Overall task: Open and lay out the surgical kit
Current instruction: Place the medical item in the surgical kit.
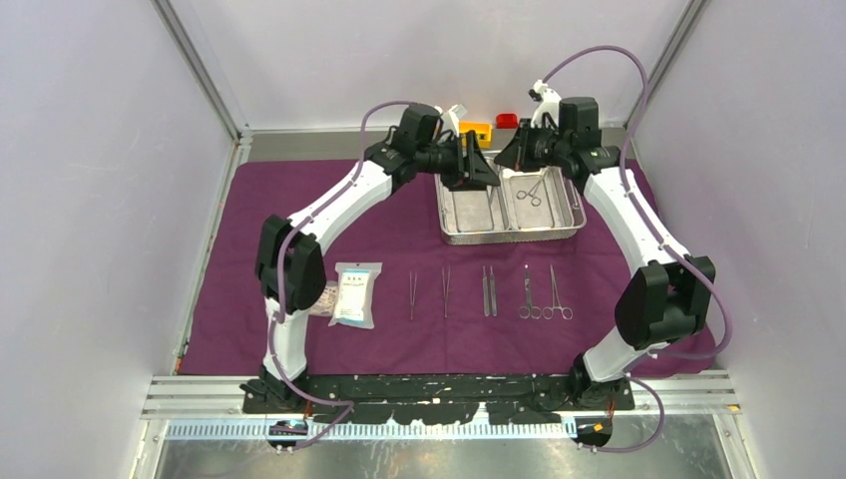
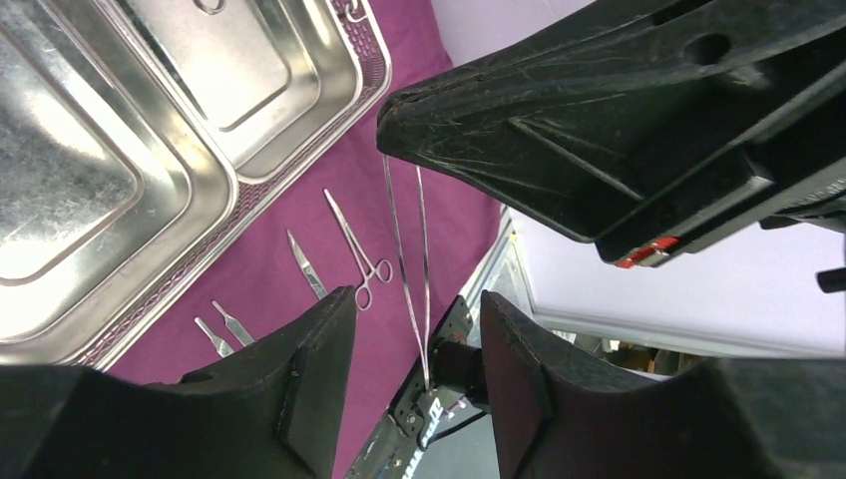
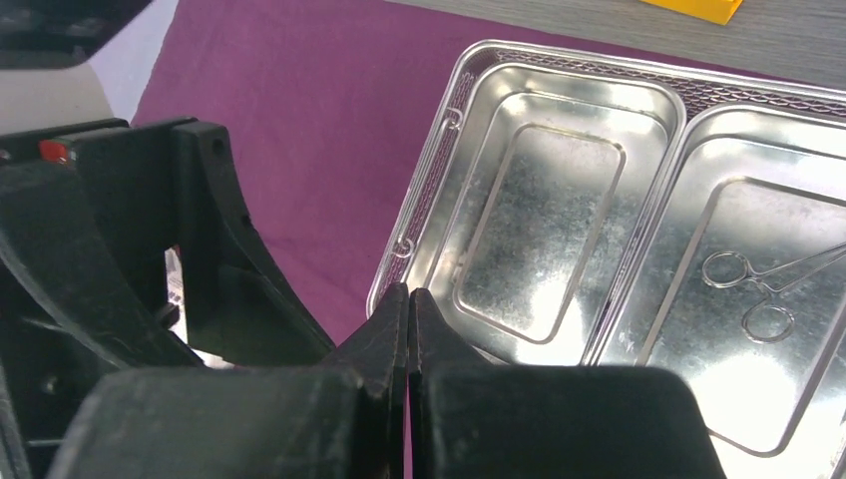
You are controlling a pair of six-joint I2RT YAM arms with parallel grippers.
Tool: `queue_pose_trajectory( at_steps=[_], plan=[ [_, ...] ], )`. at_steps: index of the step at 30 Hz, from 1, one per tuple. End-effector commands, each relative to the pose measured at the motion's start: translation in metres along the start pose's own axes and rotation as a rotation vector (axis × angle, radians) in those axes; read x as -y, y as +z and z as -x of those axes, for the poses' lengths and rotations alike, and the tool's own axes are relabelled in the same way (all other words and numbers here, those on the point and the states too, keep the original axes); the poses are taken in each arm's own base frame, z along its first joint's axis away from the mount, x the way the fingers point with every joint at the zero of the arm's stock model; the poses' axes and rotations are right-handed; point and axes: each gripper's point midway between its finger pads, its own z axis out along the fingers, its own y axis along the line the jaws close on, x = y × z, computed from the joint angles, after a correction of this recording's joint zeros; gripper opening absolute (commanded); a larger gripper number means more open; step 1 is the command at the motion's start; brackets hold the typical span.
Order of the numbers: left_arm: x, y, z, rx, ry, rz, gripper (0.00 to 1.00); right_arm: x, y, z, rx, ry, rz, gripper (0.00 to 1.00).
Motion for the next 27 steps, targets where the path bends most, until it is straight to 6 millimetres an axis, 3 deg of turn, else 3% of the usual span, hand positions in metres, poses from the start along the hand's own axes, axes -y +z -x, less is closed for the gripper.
queue_pose_trajectory(
  at_steps=[1,11,19,27],
  plan=[
    [0.004,0.005,0.001,0.005,0.043,0.012,0.51,-0.017,-0.006,0.014,0.054,-0.027,0.053,0.00],
    [-0.016,0.012,0.005,0.020,0.151,0.132,0.48,-0.015,-0.001,0.003,0.035,-0.021,0.056,0.01],
    [-0.013,0.017,0.007,0.018,0.186,0.133,0.46,-0.013,0.000,-0.002,0.025,-0.027,0.048,0.00],
    [-0.013,0.024,0.001,0.002,0.178,0.125,0.36,-0.010,0.004,-0.006,0.013,-0.027,0.044,0.00]
  ],
)
